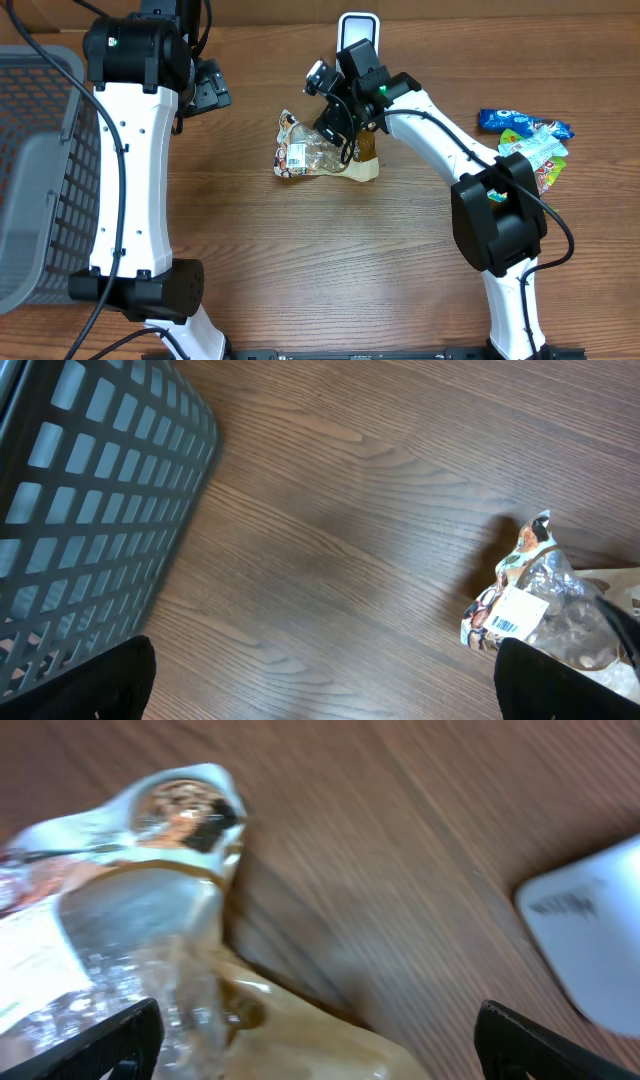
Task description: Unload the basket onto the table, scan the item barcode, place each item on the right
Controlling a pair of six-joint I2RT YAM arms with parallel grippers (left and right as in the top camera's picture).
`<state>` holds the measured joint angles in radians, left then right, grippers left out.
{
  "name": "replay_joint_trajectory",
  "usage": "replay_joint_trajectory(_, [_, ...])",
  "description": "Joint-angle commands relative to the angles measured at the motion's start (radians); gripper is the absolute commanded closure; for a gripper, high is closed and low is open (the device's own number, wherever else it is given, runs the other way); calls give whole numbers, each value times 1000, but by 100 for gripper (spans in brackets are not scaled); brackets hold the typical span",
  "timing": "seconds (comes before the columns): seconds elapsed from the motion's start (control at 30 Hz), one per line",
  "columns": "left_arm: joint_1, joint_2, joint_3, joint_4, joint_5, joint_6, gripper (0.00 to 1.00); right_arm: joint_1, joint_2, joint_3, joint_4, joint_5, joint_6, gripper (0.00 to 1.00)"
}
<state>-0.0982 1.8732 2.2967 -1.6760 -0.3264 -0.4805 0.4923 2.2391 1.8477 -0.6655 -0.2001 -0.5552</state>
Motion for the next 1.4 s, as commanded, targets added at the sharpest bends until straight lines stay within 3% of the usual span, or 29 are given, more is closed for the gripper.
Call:
replay_joint_trajectory(0.0, [-7, 7, -4, 1, -13, -18, 0, -3, 5, 5, -26, -71, -76, 0])
replay_joint_trajectory(0.43, [-7, 7, -4, 1, -13, -18, 0, -33, 52, 5, -345, -174, -134, 0])
replay_joint_trajectory(0.8, [-7, 7, -4, 1, -13, -18, 0, -26, 69, 5, -222, -168, -130, 0])
replay_joint_trajectory(1.23, [-7, 7, -4, 1, -13, -18, 0, 7, 166, 4, -209, -172, -49, 0])
replay_joint_trajectory(1.3, [-7, 7, -4, 1, -13, -18, 0, 19, 178, 4, -195, -168, -2, 11])
replay_joint_trajectory(1.37, [-7, 7, -4, 1, -13, -18, 0, 30, 194, 4, -193, -154, 24, 30])
